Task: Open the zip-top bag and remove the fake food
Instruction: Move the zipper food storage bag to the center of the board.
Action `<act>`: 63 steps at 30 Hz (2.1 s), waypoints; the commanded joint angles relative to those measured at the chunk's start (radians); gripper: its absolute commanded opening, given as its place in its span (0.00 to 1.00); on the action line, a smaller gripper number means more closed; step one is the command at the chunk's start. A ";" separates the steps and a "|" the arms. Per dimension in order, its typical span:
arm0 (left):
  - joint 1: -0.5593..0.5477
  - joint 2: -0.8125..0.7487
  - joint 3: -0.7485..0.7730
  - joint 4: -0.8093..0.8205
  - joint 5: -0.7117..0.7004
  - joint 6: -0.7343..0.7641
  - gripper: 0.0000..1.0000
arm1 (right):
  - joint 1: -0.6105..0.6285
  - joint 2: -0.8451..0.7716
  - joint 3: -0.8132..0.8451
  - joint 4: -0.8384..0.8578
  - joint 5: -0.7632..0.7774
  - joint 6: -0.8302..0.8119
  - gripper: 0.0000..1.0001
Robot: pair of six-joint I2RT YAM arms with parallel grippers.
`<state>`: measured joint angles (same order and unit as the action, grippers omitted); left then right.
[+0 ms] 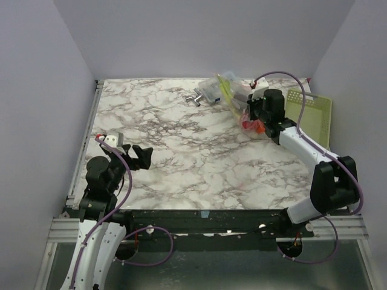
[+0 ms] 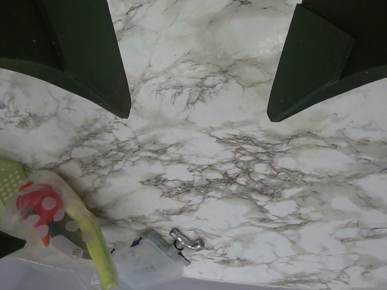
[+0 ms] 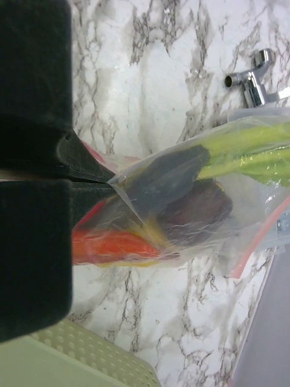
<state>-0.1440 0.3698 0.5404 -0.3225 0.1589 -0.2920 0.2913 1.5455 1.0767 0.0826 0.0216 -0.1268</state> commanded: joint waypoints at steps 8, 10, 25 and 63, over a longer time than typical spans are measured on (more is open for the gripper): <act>0.001 -0.021 -0.035 0.129 0.259 -0.011 0.98 | -0.066 -0.226 -0.153 0.102 -0.329 0.063 0.01; 0.001 -0.019 -0.039 0.143 0.293 -0.015 0.99 | -0.082 -0.261 -0.184 0.113 -0.378 0.067 0.01; -0.058 0.009 -0.104 0.291 0.501 -0.045 0.98 | -0.137 -0.392 -0.259 0.015 -0.722 0.016 0.01; -0.165 0.103 -0.210 0.419 0.553 0.438 0.88 | -0.141 -0.453 -0.338 -0.224 -1.250 -0.305 0.01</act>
<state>-0.2962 0.4271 0.3218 0.0555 0.6487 0.1097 0.1566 1.1236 0.7395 -0.1299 -1.1542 -0.3882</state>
